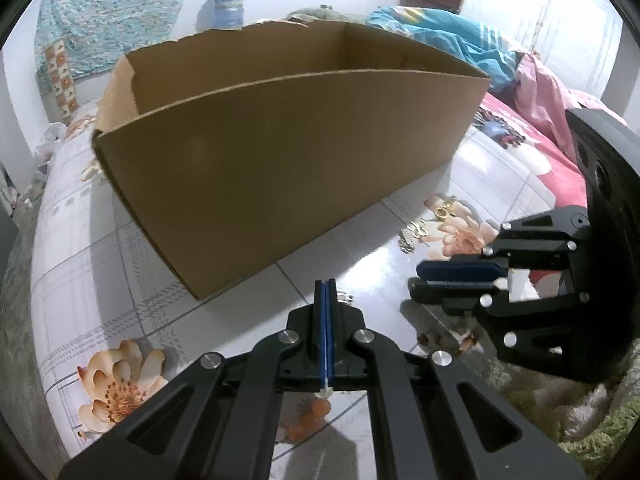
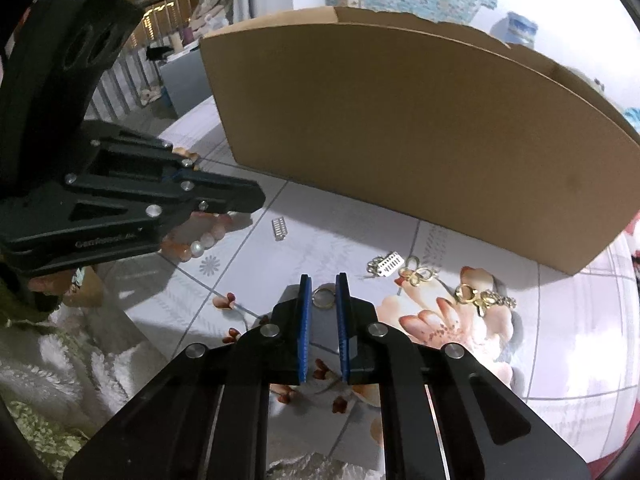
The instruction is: Organize jewelry
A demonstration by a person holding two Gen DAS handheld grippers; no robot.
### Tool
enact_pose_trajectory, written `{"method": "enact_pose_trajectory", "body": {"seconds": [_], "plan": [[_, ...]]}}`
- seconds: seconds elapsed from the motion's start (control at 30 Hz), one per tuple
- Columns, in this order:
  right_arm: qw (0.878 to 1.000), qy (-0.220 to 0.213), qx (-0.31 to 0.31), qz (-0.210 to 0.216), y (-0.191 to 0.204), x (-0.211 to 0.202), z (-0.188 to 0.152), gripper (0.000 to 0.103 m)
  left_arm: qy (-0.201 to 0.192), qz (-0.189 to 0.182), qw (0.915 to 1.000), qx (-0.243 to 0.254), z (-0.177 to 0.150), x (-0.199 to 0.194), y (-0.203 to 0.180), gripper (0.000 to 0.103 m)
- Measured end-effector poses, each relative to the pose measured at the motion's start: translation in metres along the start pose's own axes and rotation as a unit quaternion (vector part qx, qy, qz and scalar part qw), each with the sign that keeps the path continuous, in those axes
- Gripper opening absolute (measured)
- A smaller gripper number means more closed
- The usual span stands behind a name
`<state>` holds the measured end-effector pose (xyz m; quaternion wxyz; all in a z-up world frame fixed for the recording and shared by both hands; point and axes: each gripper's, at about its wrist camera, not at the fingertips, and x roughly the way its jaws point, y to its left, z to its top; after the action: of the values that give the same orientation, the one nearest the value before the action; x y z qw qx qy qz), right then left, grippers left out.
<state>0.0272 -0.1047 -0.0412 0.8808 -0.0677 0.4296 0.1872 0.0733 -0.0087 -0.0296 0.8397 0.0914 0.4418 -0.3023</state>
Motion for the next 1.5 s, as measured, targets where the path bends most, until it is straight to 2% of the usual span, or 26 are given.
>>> {"method": "enact_pose_trajectory", "body": {"seconds": [0.07, 0.13, 0.17, 0.33, 0.47, 0.5, 0.53, 0.63, 0.93, 1.1, 1.2, 1.33, 1.4, 1.5], "plan": [[1.0, -0.003, 0.009, 0.0, -0.003, -0.002, 0.002, 0.01, 0.007, -0.001, 1.0, 0.007, 0.0, 0.003, -0.003, 0.007], [1.0, -0.006, 0.016, 0.0, -0.006, -0.004, 0.002, 0.01, 0.013, 0.004, 0.9997, 0.02, 0.001, 0.007, -0.007, 0.024], [1.0, -0.008, 0.021, -0.001, -0.007, -0.005, 0.001, 0.01, 0.014, 0.006, 0.9995, 0.026, 0.001, 0.008, -0.008, 0.025], [0.999, -0.013, 0.035, 0.004, -0.014, -0.009, -0.003, 0.01, 0.031, 0.016, 0.998, 0.052, 0.003, 0.02, -0.014, 0.026], [0.999, -0.016, 0.038, 0.007, -0.016, -0.01, -0.004, 0.01, 0.029, 0.028, 0.9959, 0.081, 0.005, 0.024, -0.02, 0.026], [0.999, -0.017, 0.039, 0.008, -0.017, -0.01, -0.004, 0.01, 0.029, 0.029, 0.9958, 0.081, 0.005, 0.025, -0.02, 0.024], [0.999, -0.018, 0.04, 0.009, -0.018, -0.01, -0.004, 0.01, 0.03, 0.028, 0.9955, 0.086, 0.006, 0.025, -0.022, 0.016], [0.999, -0.02, 0.042, 0.011, -0.019, -0.008, -0.006, 0.01, 0.031, 0.036, 0.9931, 0.107, 0.007, 0.027, -0.028, 0.014], [0.999, -0.026, 0.043, 0.008, -0.025, -0.014, -0.011, 0.01, 0.021, 0.037, 0.9933, 0.107, 0.006, 0.023, -0.034, 0.014], [0.998, -0.045, 0.044, 0.003, -0.025, -0.029, -0.008, 0.01, -0.009, 0.024, 0.9948, 0.098, 0.01, -0.003, -0.036, 0.014], [0.997, -0.068, 0.041, 0.002, -0.025, -0.047, -0.003, 0.01, -0.04, 0.007, 0.9952, 0.089, 0.02, -0.025, -0.038, 0.014], [0.993, -0.116, 0.036, 0.006, -0.031, -0.077, 0.015, 0.01, -0.099, -0.017, 0.992, 0.076, 0.04, -0.065, -0.037, 0.014], [0.989, -0.143, 0.033, 0.007, -0.037, -0.089, 0.027, 0.01, -0.124, -0.021, 0.9897, 0.069, 0.052, -0.081, -0.031, 0.014], [0.984, -0.171, 0.042, 0.014, -0.05, -0.097, 0.048, 0.01, -0.134, -0.006, 0.9895, 0.055, 0.07, -0.083, -0.018, 0.014]]}}
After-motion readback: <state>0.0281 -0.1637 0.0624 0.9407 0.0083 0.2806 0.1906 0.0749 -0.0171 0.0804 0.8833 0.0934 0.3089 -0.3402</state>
